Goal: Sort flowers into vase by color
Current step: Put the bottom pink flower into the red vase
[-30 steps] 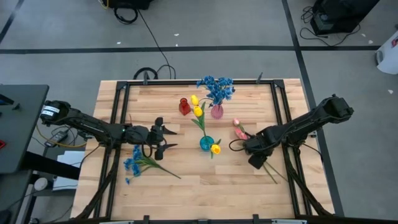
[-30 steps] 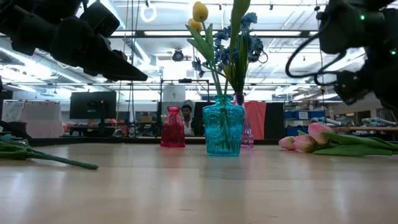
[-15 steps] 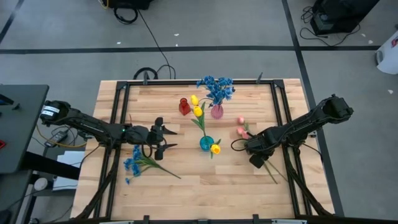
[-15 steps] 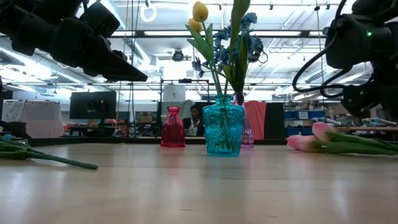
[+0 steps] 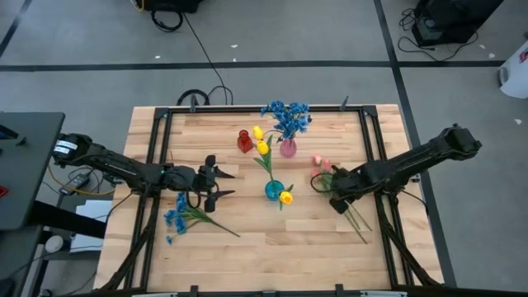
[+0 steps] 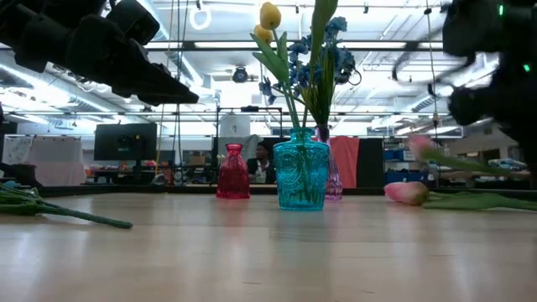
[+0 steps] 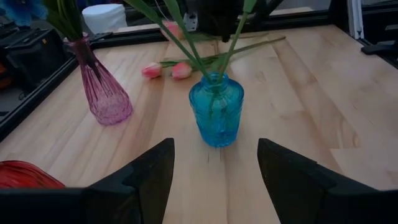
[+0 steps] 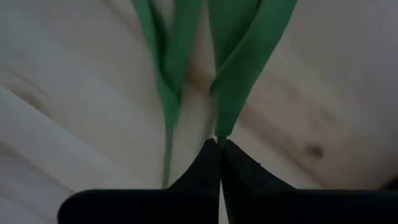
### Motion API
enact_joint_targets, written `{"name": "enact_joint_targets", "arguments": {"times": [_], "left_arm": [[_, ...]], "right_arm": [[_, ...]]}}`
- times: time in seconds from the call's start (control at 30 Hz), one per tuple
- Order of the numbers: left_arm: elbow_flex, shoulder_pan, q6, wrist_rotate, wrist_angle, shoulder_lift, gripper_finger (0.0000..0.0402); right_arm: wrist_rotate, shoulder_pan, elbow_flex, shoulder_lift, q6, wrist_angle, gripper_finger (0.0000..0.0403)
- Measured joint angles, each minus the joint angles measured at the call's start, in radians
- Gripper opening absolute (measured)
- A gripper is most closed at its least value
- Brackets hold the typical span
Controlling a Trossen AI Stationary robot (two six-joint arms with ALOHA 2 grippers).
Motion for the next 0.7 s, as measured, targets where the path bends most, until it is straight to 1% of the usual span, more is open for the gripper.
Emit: {"name": "enact_joint_targets", "arguments": {"times": [0.2, 0.33, 0.47, 0.63, 0.7], "left_arm": [[0.0, 0.0, -0.024, -0.002, 0.025, 0.0, 0.0237], [0.0, 0.0, -0.032, -0.004, 0.031, 0.0, 0.0237], [0.0, 0.002, -0.047, -0.005, 0.049, 0.0, 0.0237], [0.0, 0.024, -0.047, -0.011, 0.154, -0.003, 0.0237], [0.0, 0.038, -0.048, -0.012, 0.192, -0.005, 0.0237]], "right_arm": [[0.192, 0.0, 0.042, -0.153, -0.033, 0.016, 0.0014], [0.28, 0.0, 0.044, -0.233, -0.099, 0.089, 0.0014], [0.366, 0.001, 0.044, -0.288, -0.217, 0.202, 0.0014], [0.421, 0.001, 0.044, -0.318, -0.381, 0.369, 0.0014], [0.424, 0.001, 0.044, -0.319, -0.458, 0.442, 0.0014]]}}
